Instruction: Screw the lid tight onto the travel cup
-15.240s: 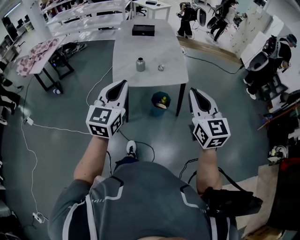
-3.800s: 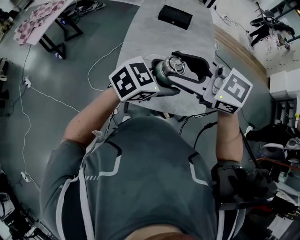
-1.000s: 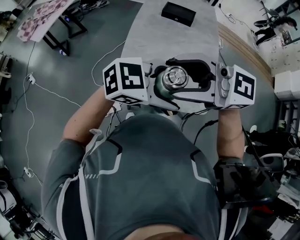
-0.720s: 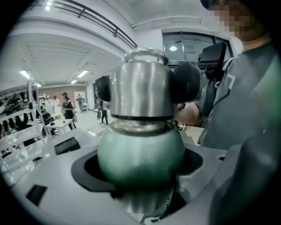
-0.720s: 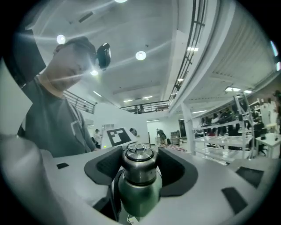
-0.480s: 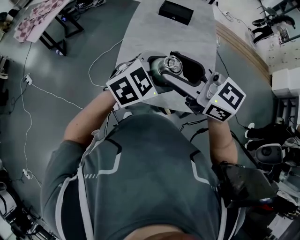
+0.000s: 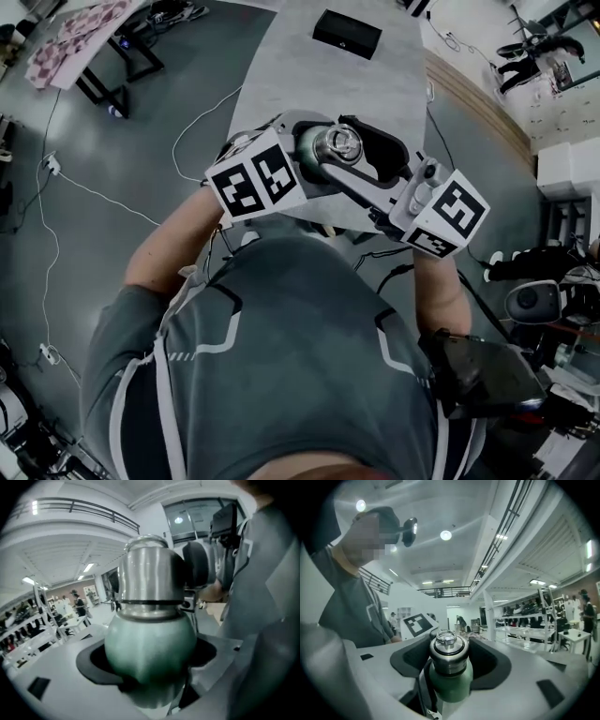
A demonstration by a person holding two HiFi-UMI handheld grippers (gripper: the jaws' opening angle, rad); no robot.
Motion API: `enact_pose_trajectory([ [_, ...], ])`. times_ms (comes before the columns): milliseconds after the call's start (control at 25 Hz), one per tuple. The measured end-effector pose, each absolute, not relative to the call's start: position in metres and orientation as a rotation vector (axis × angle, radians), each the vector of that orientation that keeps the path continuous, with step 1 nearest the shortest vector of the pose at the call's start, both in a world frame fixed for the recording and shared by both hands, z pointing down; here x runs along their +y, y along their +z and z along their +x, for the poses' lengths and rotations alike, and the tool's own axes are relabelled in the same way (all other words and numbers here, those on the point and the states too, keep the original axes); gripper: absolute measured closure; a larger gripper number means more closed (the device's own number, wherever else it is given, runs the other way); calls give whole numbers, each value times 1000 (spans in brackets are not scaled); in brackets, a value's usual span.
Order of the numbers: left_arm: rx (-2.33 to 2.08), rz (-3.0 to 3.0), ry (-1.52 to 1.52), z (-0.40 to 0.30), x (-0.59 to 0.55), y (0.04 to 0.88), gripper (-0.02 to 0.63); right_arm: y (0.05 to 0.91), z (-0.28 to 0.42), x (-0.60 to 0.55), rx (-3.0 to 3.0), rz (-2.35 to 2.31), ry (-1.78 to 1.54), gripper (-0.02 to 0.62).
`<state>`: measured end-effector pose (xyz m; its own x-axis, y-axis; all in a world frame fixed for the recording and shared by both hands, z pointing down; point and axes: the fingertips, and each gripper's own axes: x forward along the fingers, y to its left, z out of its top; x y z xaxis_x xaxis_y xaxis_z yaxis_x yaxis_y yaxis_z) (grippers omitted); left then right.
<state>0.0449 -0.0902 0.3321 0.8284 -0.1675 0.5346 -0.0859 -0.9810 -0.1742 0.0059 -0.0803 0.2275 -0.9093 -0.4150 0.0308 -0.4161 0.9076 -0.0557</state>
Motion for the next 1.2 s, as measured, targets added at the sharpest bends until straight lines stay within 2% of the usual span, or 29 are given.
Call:
enact_pose_trajectory([
  [160,112,-2916,-792,51,-80,317,204,214,4,-73,-3055,478,21,322],
  [400,454,-2843,-943,43,-108,344,204,240,13,-97,-2998,843,286,322],
  [520,316,-2927,-926,44,-92,348,204,242,10,-87,-3002,795,260,322],
  [600,174,-3000,-830,46,-80,335,204,234,5,-77,-3021,641,148,317],
  [680,20,-3086,-711,46,-69,317,204,224,0,-67,-3052,467,72,279],
  [920,-417,-3117,-610,46,-21,291,204,193,-3,-37,-3184,-2,-36,279],
  [1040,-438,-3119,-649,49,-17,293,204,196,-5,-31,-3141,-52,-62,289],
  [1080,-422,-3126,-658,49,-18,294,204,194,-6,-34,-3152,-31,-68,312],
  [1200,-262,-3104,-726,51,-32,303,204,196,-4,-45,-3167,97,-48,319],
])
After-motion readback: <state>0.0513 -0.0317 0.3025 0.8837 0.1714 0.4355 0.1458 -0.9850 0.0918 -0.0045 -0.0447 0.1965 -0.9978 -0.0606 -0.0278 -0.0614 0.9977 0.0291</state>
